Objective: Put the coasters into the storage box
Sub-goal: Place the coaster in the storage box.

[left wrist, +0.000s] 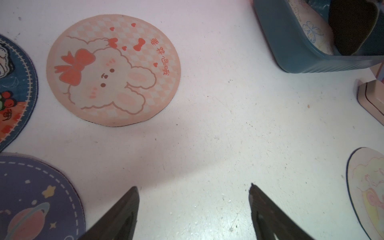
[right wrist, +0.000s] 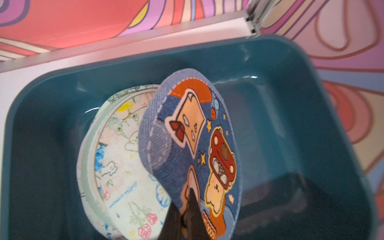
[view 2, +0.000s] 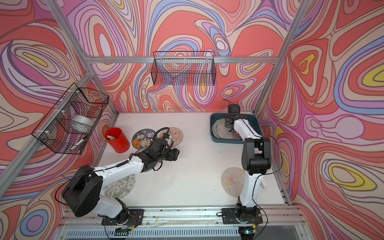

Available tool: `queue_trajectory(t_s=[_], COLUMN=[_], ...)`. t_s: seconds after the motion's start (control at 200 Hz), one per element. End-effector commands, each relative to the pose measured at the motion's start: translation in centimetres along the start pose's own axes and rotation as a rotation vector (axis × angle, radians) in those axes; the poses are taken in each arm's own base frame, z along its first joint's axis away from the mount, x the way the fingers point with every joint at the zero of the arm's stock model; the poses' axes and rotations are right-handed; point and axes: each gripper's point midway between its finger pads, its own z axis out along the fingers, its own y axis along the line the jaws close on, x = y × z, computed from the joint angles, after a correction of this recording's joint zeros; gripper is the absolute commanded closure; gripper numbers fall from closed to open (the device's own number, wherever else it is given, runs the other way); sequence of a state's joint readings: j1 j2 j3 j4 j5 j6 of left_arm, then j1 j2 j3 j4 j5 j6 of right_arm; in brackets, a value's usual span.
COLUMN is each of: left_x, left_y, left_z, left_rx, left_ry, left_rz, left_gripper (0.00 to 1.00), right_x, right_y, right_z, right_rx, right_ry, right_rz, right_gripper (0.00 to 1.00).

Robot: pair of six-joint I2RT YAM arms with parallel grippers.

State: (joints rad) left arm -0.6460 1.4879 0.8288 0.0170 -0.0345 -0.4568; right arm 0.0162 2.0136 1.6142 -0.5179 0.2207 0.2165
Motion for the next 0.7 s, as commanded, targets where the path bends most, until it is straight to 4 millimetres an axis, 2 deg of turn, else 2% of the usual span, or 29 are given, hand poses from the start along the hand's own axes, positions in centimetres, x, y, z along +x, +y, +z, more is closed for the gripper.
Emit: queue_trajectory(t_s=[0.0, 0.195, 0.275, 0.336, 0.516, 0.611, 0.696], left_x=[-0.6, -0.5, -0.5, -0.5, -0.5, -0.5, -0.5], left_y=[0.1, 0.2, 0.3, 0.3, 0.5, 0.6, 1.0], left_z=[0.1, 0.1, 0.1, 0.1, 0.3, 0.4, 0.4], left_rx=[-0.015, -0.021, -0.022, -0.023, -0.046, -0.057, -0.078], left_ry=[0.003, 0.009, 0.008, 0.008, 0.024, 0.029, 0.030], left_rz=[-0.004, -0.002, -0.002, -0.002, -0.005, -0.014, -0.023], left_gripper=[0.16, 0.16, 0.16, 0.16, 0.16, 0.16, 0.16], right_x=[0.7, 2.7, 3.2, 3.4, 2.4, 1.4, 0.7], right_y=[3.4, 5.2, 5.5, 5.6, 5.8, 5.8, 5.9], right_z=[1.3, 3.4, 3.8, 3.9, 2.5, 1.1, -0.4], right_rx=[-0.179, -0.258, -0.271, -0.275, -0.299, -0.310, -0.334], right_ry=[0.040, 0.116, 0.140, 0.151, 0.119, 0.089, 0.059], right_rz=[0.057, 0.093, 0.092, 0.093, 0.094, 0.096, 0.099], right_gripper=[1.00, 0.99, 0.91, 0.80, 0.53, 0.45, 0.42])
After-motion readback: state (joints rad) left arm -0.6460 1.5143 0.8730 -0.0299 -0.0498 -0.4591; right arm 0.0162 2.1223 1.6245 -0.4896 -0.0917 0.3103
